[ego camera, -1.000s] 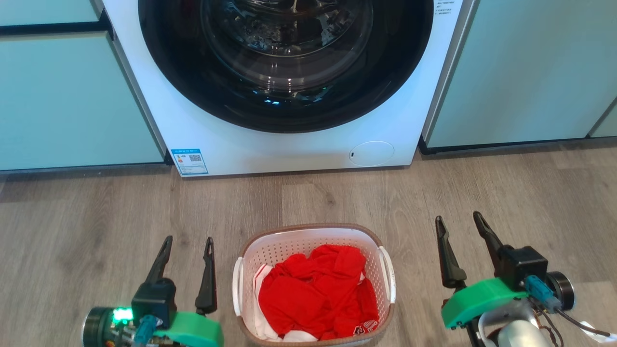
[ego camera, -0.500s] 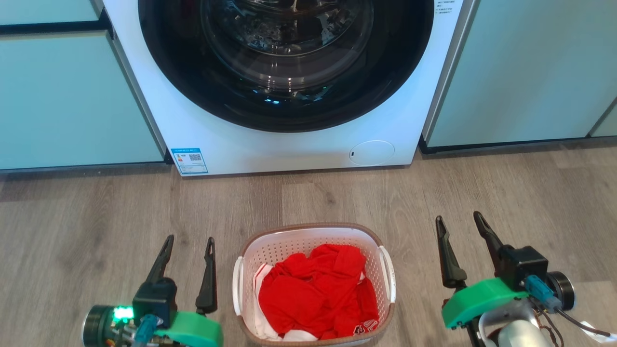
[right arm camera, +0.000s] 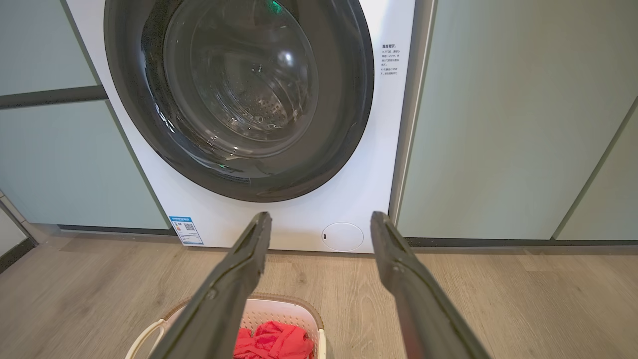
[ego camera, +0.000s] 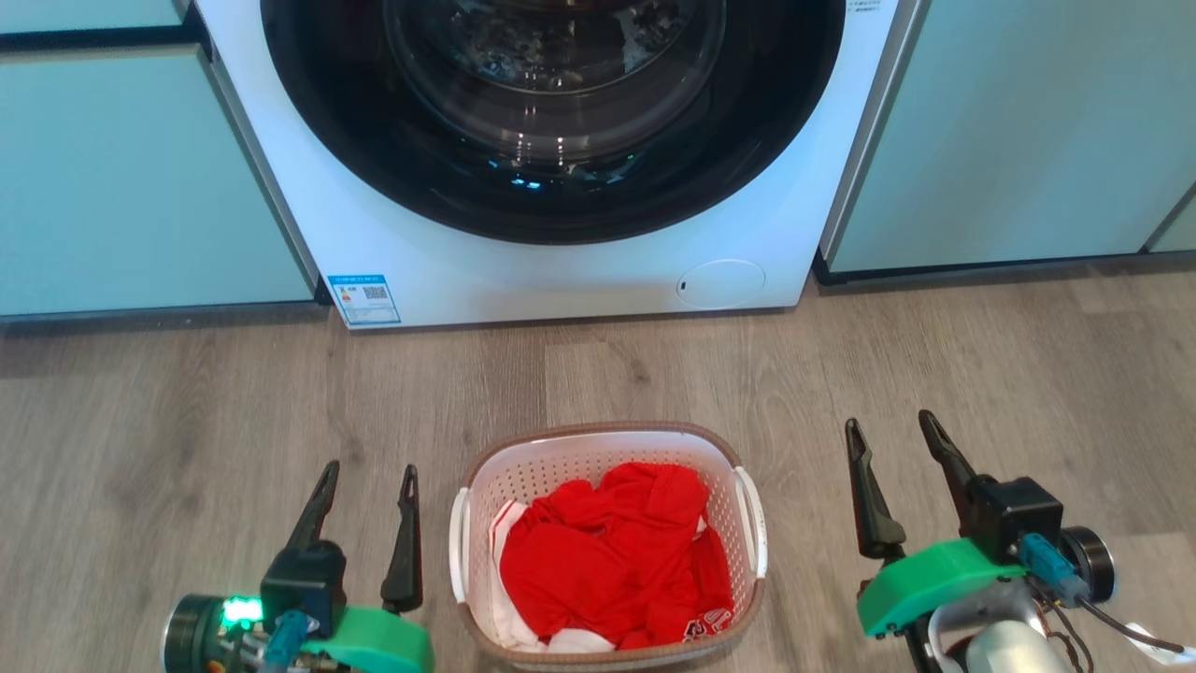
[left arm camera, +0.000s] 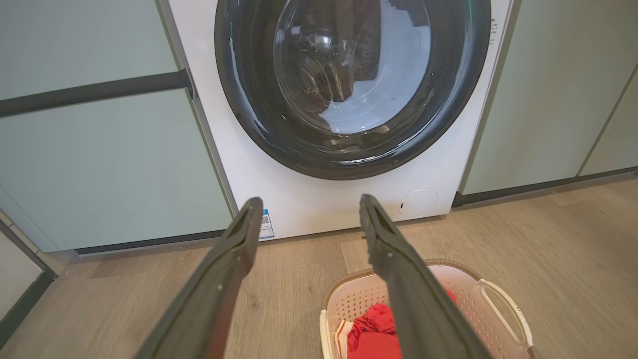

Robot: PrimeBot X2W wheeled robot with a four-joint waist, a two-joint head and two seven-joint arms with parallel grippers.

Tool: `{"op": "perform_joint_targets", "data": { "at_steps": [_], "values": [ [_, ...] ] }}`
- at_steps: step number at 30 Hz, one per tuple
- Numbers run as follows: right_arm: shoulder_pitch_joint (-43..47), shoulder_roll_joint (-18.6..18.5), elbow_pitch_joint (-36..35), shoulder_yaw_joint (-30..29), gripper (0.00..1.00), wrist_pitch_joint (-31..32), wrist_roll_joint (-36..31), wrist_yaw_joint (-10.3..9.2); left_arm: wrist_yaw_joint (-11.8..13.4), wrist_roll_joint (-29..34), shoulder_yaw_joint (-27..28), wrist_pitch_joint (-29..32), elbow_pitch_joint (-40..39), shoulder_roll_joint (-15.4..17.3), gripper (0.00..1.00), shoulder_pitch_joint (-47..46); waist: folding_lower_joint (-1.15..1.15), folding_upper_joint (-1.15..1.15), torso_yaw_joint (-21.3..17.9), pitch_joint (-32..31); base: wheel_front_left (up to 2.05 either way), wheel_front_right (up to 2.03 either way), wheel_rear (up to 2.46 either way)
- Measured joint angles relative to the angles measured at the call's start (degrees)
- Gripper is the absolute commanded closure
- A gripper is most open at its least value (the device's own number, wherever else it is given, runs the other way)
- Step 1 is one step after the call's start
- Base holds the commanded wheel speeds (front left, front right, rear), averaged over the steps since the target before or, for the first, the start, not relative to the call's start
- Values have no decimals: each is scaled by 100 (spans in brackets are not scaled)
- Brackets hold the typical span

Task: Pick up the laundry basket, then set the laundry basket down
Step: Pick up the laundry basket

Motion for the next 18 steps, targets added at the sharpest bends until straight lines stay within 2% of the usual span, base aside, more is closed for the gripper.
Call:
{"op": "perform_joint_targets", "data": {
  "at_steps": [9, 18],
  "values": [
    [-143, -1, 93, -14, 0, 0, 0, 0, -52, 2, 70, 0, 89, -42, 0, -49, 0, 0, 5, 299, 0, 0, 0],
    [-888, -8, 369, -31, 0, -2, -43, 0, -144, 0, 112, 0, 359, -81, 0, -784, 1, 0, -3, 1053, 0, 0, 0]
  ]
}}
